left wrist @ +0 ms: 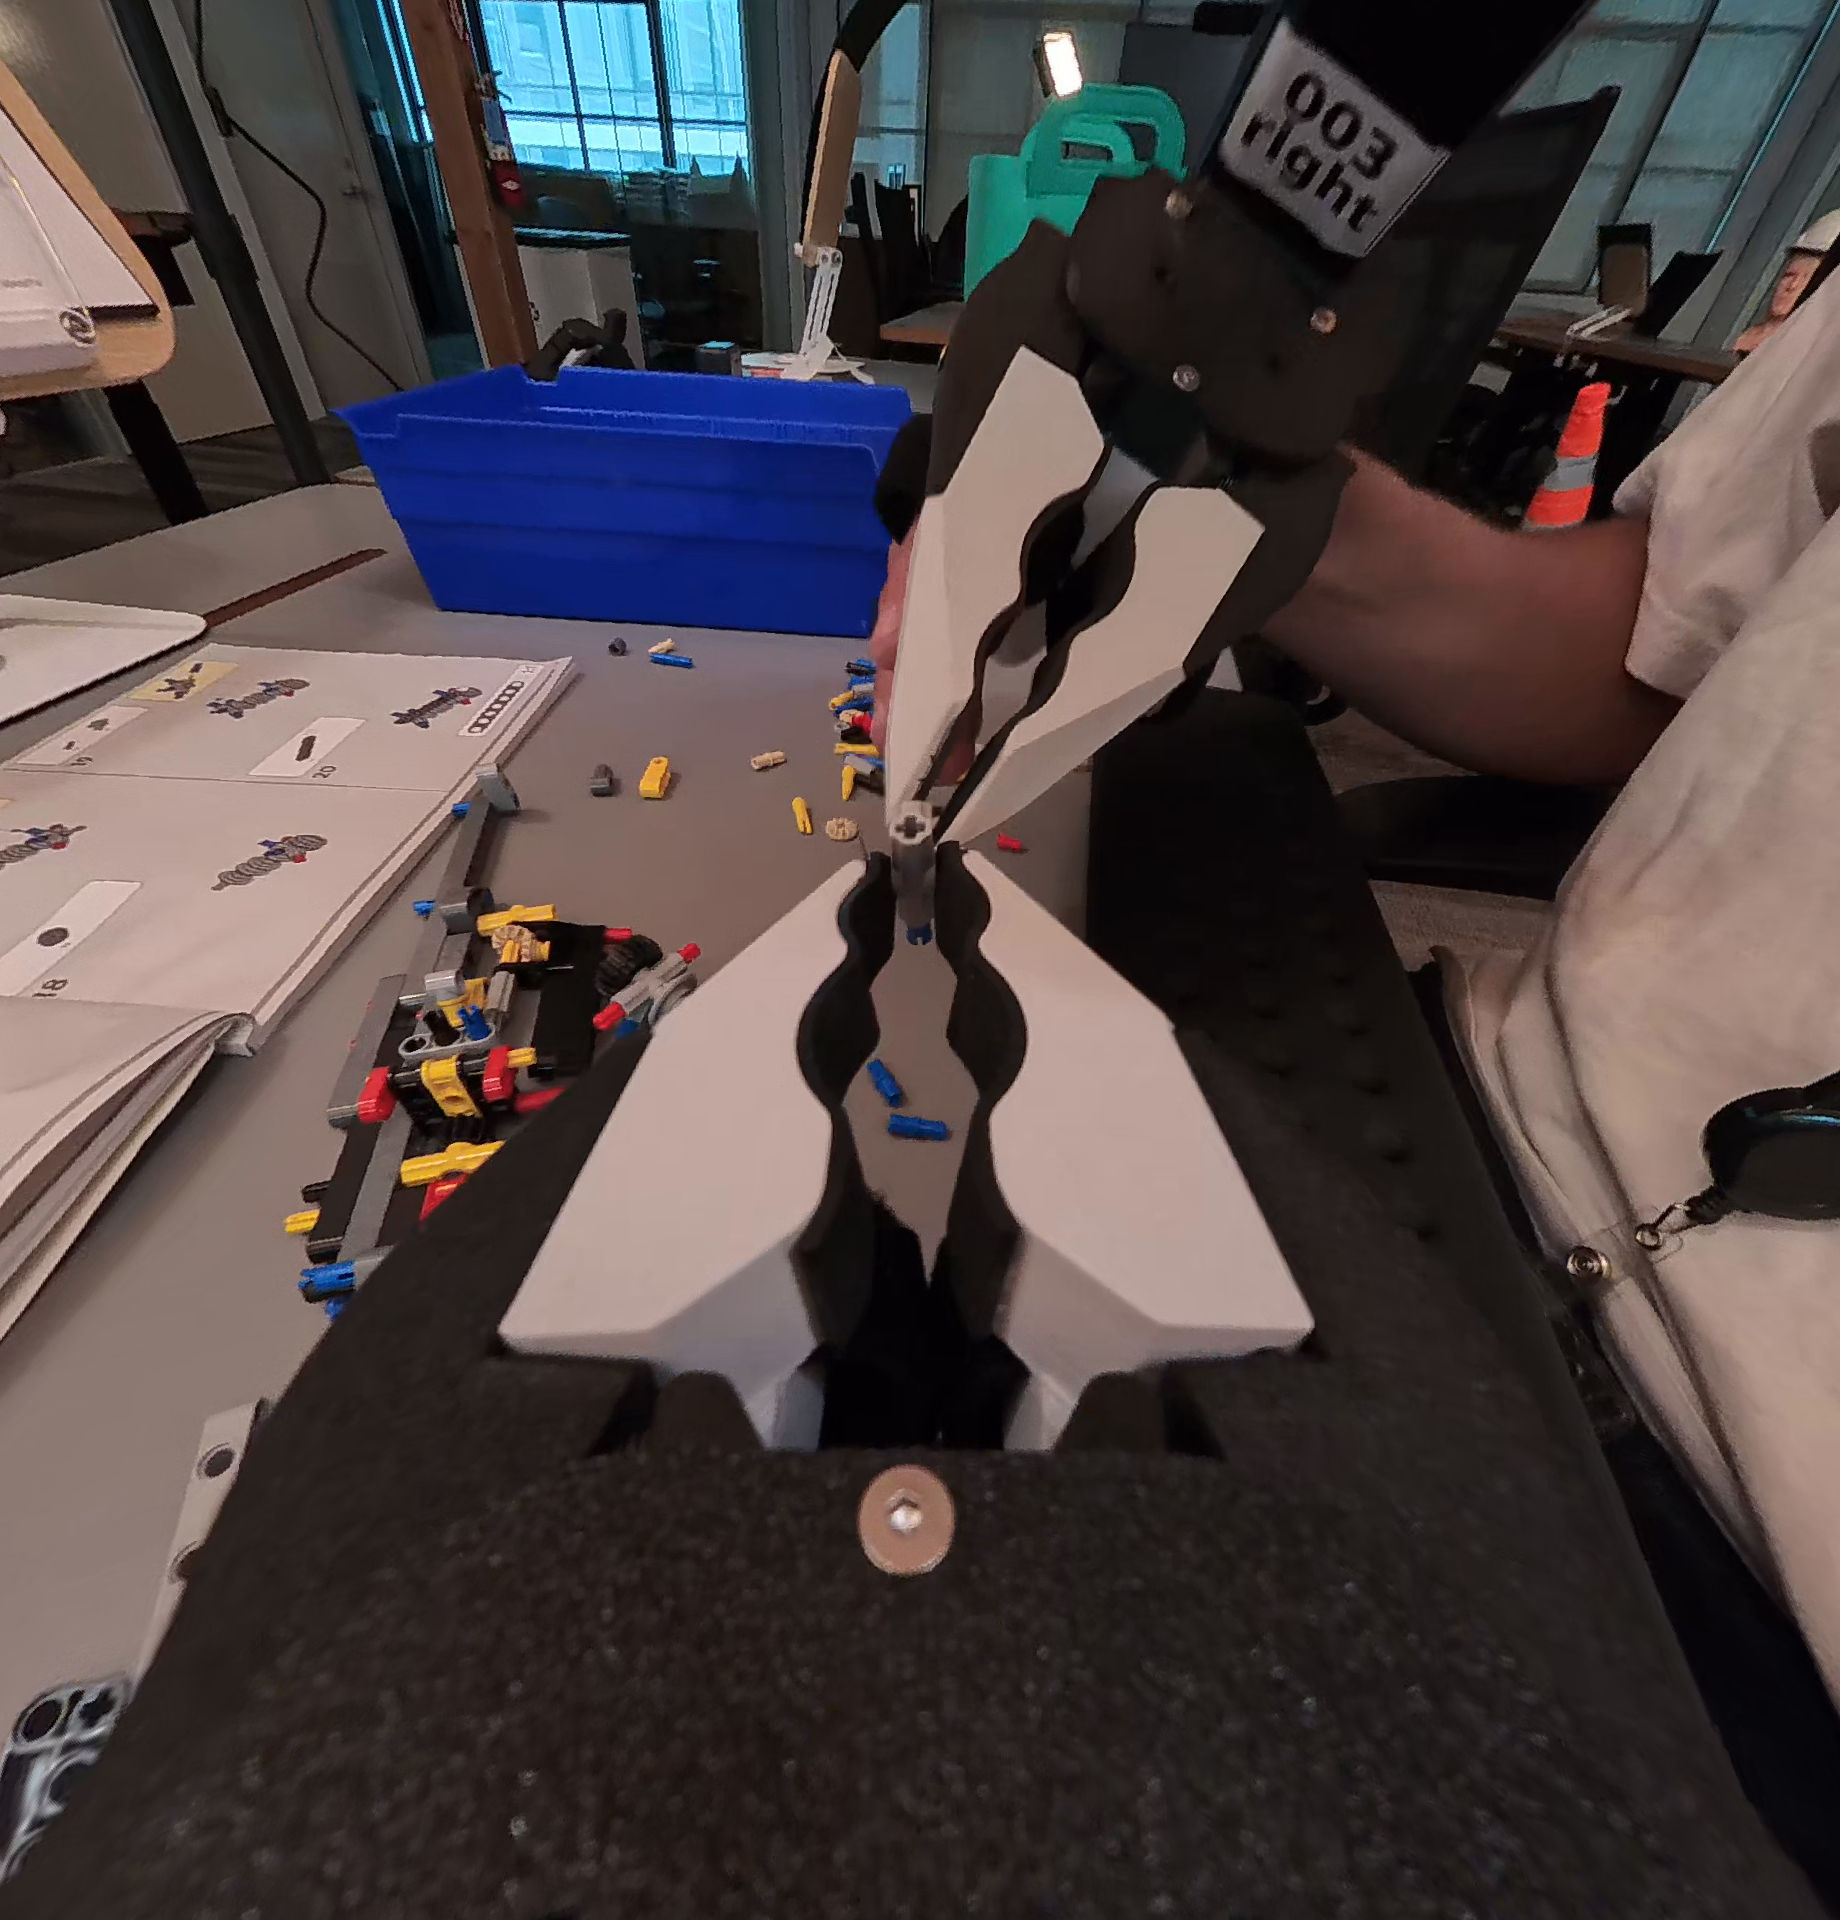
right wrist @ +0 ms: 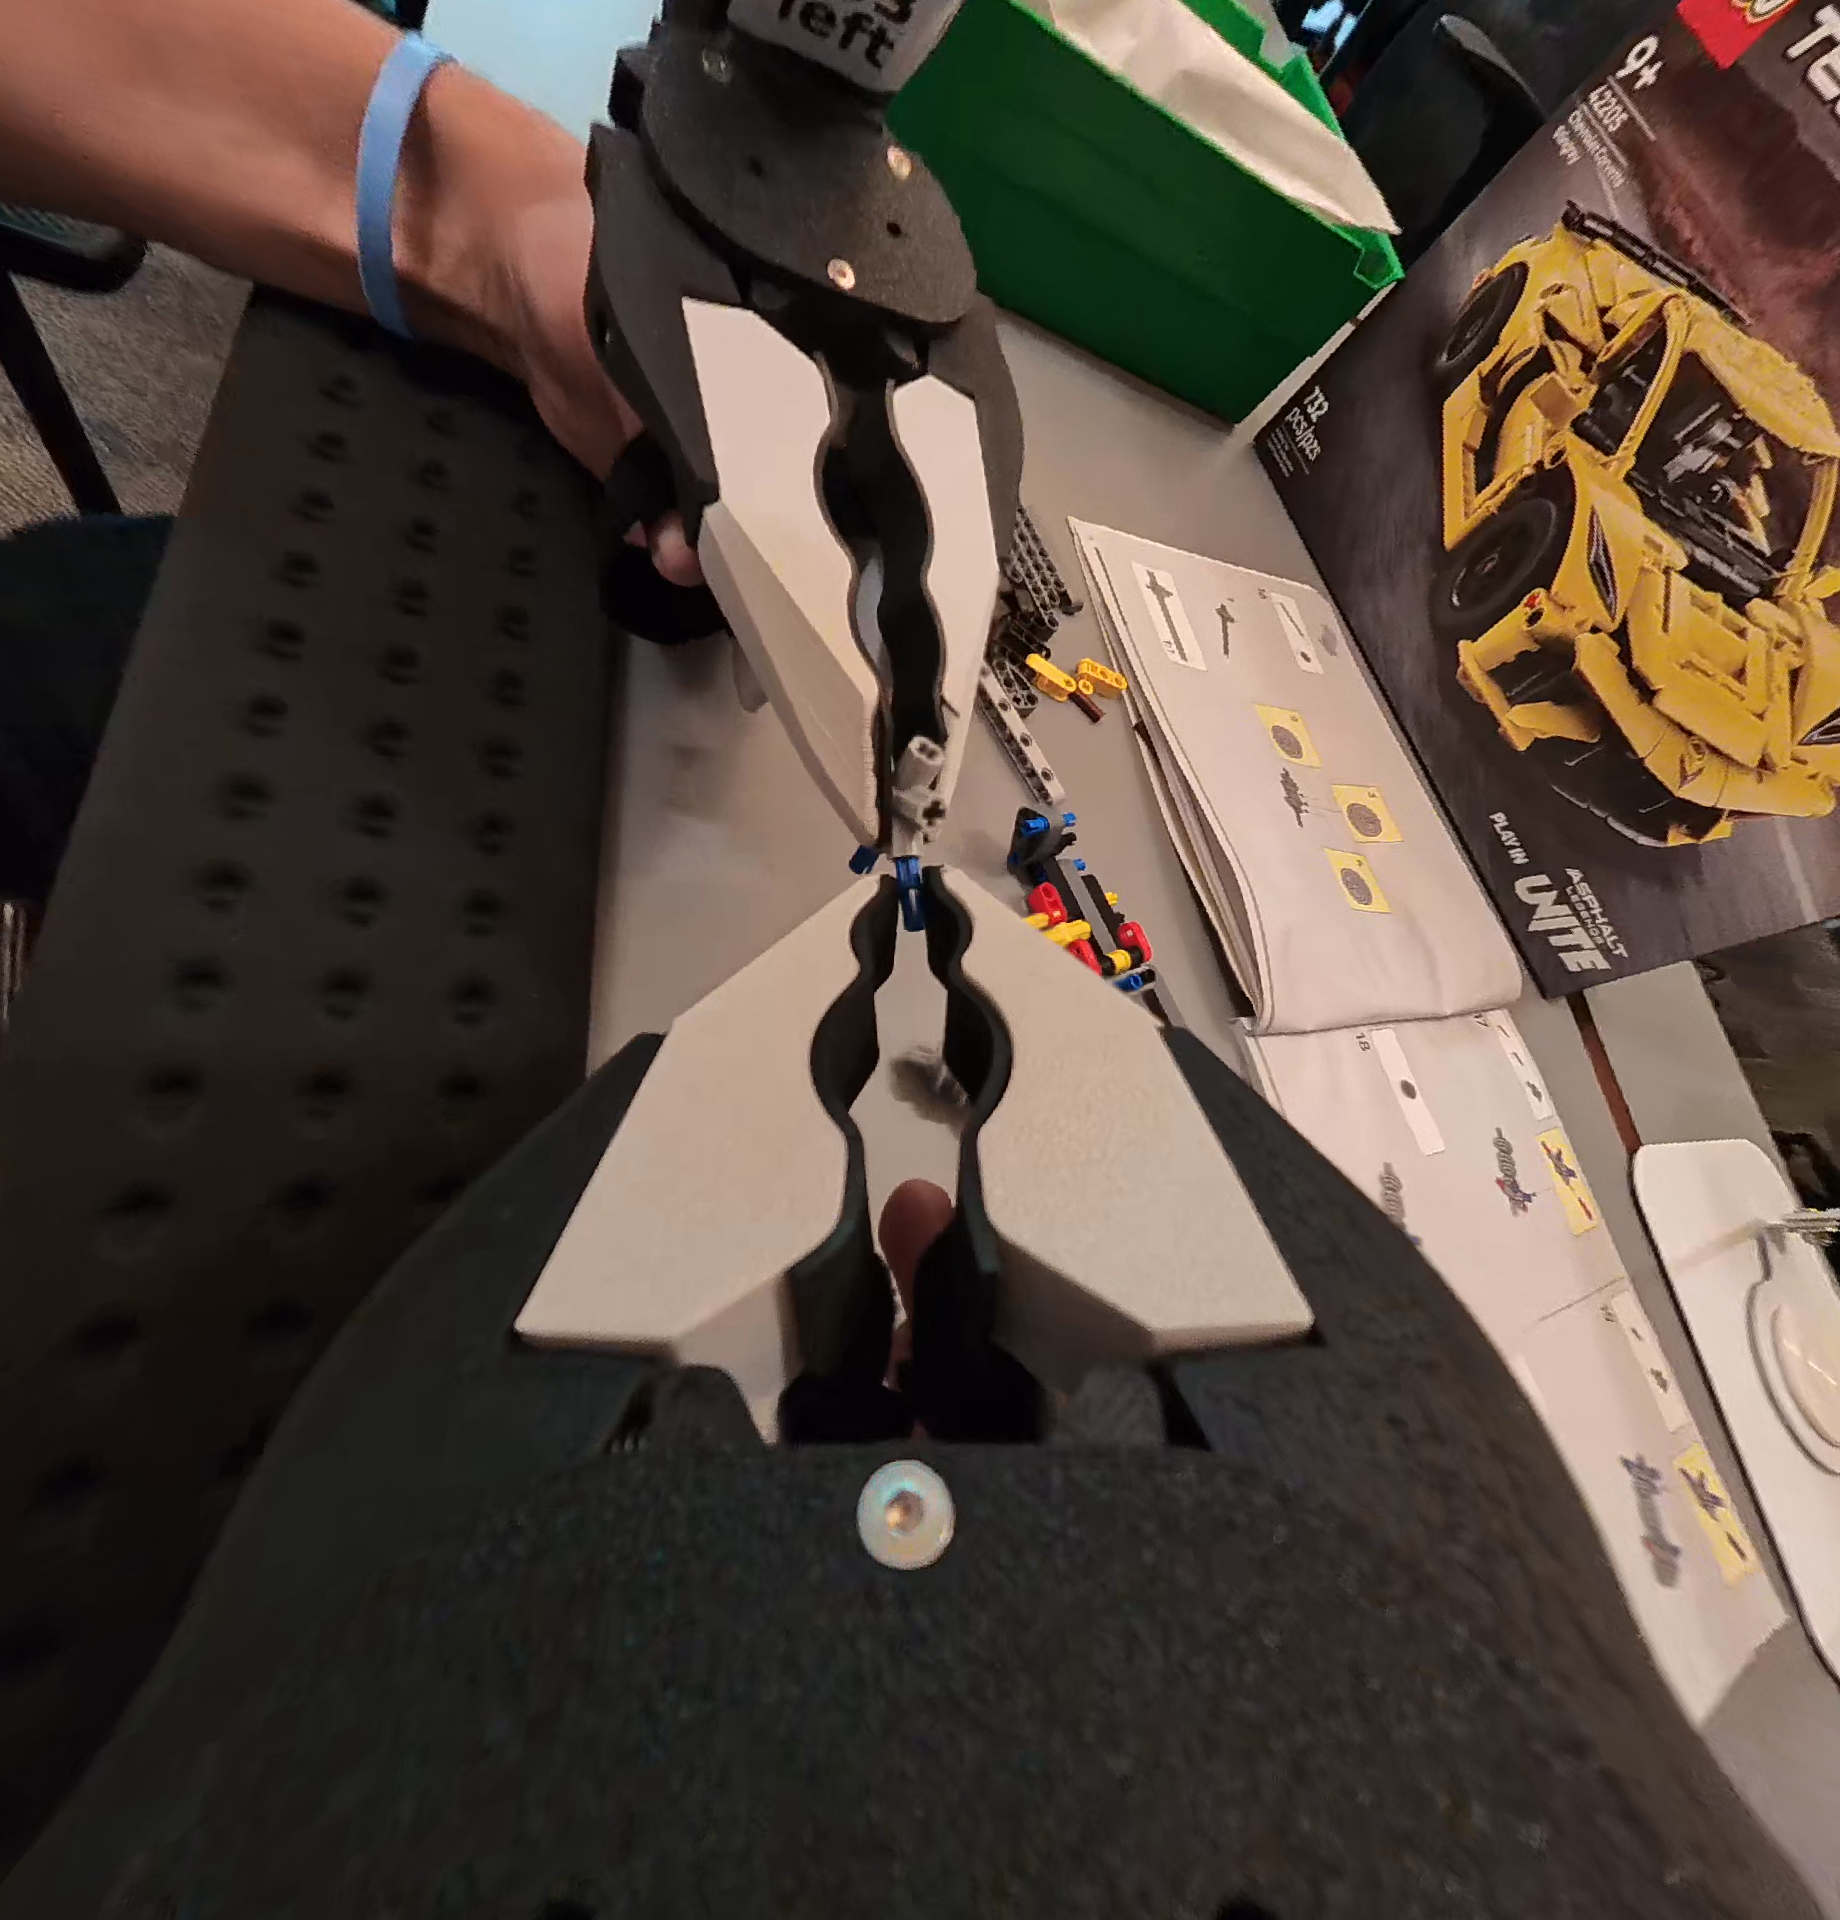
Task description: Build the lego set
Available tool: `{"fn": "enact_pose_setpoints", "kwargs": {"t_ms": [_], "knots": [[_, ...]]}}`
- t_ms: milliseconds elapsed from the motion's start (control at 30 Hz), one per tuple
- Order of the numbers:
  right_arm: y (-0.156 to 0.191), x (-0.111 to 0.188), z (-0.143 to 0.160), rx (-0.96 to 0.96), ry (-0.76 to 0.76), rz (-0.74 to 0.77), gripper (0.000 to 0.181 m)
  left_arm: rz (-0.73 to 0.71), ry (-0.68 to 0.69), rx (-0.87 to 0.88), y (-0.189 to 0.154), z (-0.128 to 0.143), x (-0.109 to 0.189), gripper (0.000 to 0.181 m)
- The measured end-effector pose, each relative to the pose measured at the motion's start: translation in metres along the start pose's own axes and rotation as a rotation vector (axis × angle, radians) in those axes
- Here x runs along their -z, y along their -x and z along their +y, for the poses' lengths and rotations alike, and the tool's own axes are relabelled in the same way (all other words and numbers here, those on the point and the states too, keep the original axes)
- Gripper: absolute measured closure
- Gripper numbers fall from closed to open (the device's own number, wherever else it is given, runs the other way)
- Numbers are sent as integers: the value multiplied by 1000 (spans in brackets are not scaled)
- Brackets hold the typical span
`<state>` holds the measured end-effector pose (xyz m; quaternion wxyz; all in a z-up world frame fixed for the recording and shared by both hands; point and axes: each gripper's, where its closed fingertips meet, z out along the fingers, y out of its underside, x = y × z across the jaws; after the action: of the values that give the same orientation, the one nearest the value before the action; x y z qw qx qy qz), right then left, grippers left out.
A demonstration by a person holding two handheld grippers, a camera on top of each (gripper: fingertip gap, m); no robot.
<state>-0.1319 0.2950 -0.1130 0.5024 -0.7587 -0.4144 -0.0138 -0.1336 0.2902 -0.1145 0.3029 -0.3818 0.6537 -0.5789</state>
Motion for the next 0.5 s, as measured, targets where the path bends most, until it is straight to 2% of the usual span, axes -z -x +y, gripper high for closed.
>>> {"fn": "enact_pose_setpoints", "kwargs": {"t_ms": [300, 400, 500], "knots": [[-2, 6, -14, -111, -159, -27, 178, 48, -70, 49, -4, -12, 4, 174], [-2, 4, -11, -115, -154, -33, 178, 45, -59, 52, -3, -10, 3, 174], [-3, 8, -19, -160, -231, -45, 178, 74, -103, 83, -6, -17, 6, 174]]}}
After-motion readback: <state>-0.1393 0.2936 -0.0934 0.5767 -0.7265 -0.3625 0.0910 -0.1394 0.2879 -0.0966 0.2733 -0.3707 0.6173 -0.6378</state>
